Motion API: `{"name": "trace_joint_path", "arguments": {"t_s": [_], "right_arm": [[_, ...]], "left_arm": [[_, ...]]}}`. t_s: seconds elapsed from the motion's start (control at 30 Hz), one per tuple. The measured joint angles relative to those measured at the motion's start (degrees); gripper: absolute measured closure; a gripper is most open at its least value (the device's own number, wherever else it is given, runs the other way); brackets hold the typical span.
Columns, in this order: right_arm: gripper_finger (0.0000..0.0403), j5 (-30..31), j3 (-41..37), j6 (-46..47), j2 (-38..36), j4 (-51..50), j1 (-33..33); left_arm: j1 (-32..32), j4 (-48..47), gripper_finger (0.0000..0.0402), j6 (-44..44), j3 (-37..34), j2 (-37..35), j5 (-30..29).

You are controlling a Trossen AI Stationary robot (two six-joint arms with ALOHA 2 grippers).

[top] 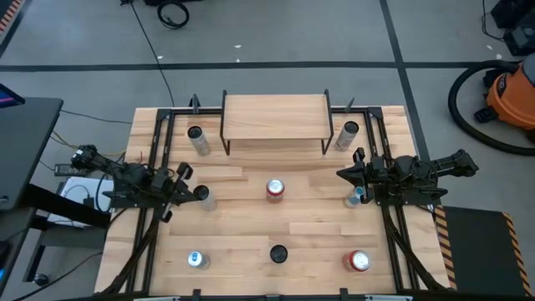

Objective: Place canned beverage on shelf
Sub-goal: Put the bottom white yellow soda can on the shelf

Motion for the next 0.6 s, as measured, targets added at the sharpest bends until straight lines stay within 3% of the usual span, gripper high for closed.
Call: {"name": "trace_joint_path", "arguments": {"t_s": [0.2, 0.47, 0.6], "right_arm": [[0.0387, 0.0, 0.0, 0.0, 0.0, 0.1, 0.0], [0.0387, 0.0, 0.0, 0.0, 0.0, 0.2, 0.0], [0.0387, 0.0, 0.0, 0.0, 0.0, 0.2, 0.0]], "left_arm": [[0.1, 0.6, 0.0395, 1.2, 0.0, 0.0, -2.8], [0.1, 0.6, 0.0395, 18.7, 0.0, 0.0, -3.8], [0.1, 0.6, 0.0395, 18.2, 0.0, 0.0, -4.1]]}}
